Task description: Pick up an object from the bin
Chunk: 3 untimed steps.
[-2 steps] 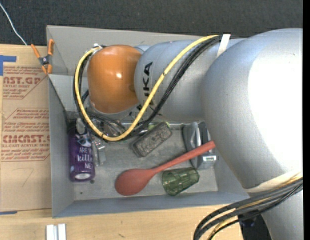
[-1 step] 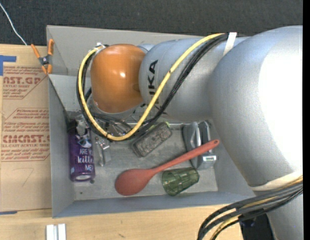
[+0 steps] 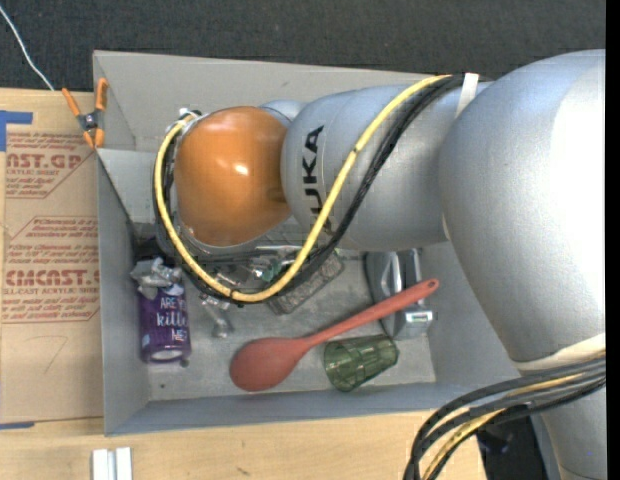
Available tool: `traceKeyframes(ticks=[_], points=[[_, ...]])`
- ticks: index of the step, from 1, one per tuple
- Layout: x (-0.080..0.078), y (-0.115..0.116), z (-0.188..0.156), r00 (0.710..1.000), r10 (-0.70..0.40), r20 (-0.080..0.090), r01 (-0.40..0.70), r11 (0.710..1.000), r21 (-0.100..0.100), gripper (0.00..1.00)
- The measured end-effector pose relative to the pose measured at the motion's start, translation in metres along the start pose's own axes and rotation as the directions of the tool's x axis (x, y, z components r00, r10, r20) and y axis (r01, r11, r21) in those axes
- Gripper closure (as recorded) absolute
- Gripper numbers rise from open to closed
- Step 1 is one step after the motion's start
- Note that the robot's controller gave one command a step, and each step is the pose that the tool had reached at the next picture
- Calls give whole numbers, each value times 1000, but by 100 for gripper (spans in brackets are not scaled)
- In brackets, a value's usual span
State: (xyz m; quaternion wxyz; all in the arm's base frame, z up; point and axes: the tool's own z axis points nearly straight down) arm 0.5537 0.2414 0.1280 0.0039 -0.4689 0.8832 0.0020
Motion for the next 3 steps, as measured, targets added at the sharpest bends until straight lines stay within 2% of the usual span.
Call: traceKeyframes(ticks=[1, 2, 3], points=[[-4, -5, 58, 996, -94, -2, 94, 996, 0, 0], [0, 6, 59, 885, -466, 2, 466, 885, -3, 100], [0, 6, 59, 885, -466, 3, 466, 885, -2, 100]])
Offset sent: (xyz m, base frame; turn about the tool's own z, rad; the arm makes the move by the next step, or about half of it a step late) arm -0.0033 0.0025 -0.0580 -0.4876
